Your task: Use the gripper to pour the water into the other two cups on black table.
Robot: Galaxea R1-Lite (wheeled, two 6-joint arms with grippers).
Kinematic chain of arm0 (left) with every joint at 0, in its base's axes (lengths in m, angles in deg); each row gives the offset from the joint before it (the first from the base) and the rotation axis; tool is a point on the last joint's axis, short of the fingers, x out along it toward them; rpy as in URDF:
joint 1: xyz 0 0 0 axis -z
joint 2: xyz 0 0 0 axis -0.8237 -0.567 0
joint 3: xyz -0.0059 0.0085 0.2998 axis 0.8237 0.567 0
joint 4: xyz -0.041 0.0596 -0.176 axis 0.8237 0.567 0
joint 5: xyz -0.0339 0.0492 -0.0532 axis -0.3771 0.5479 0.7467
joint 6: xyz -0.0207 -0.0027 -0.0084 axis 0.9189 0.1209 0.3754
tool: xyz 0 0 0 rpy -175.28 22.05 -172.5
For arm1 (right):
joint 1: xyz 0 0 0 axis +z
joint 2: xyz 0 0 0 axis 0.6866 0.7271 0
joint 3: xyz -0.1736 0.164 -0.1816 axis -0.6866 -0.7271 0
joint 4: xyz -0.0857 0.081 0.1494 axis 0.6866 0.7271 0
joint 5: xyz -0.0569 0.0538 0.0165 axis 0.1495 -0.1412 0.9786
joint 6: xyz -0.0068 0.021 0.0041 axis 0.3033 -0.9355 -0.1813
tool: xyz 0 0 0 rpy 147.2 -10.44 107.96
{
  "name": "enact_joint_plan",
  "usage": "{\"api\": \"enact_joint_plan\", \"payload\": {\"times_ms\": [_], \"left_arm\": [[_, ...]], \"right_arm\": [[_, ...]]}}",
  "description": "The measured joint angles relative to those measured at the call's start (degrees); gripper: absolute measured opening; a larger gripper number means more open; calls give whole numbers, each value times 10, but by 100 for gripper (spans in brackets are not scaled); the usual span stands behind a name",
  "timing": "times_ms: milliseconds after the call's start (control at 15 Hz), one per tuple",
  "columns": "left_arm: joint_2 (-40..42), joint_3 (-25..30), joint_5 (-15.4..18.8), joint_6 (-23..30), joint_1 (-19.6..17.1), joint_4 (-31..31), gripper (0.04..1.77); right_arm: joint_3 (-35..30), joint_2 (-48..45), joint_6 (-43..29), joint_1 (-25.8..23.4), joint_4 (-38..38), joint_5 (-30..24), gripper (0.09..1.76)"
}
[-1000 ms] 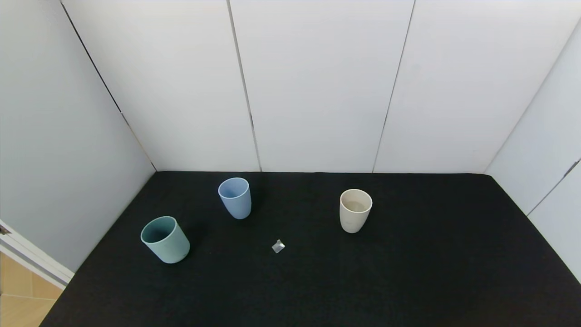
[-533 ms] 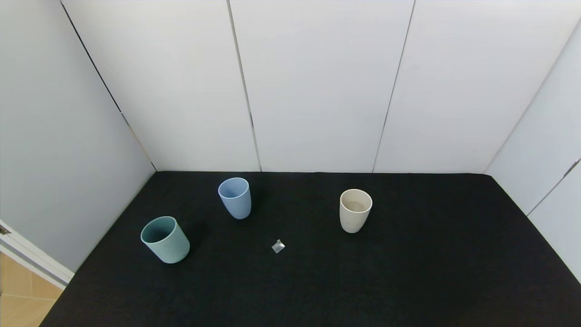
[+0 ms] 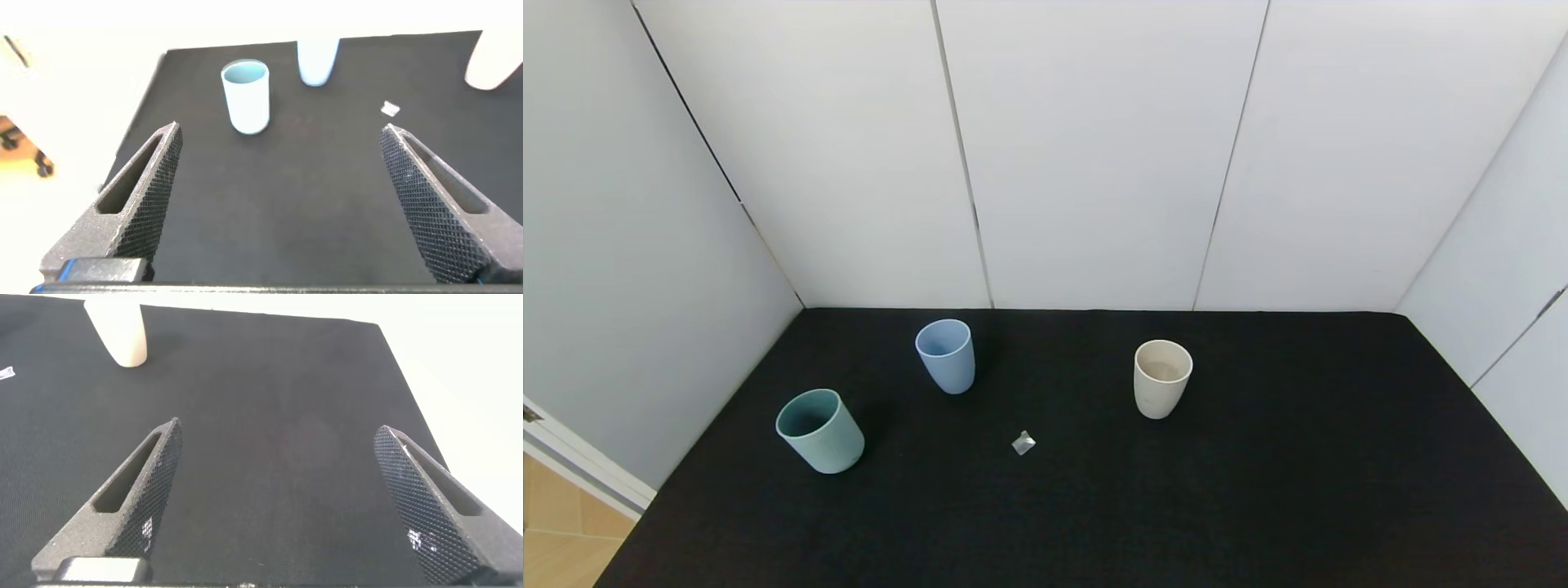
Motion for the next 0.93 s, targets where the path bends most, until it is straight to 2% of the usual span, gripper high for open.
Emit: {"api": "enact_joint_plan", "payload": {"times_ms": [200,533,933], "left_arm": [[0,4,-4,7,0,14,172],[0,5,-8,63,0,10,172],[0,5,-11,64,0,11,172]], "right_arm": [[0,0,0,0,0,0,171],[0,0,0,0,0,0,171],[0,0,2,0,0,1,171]]}}
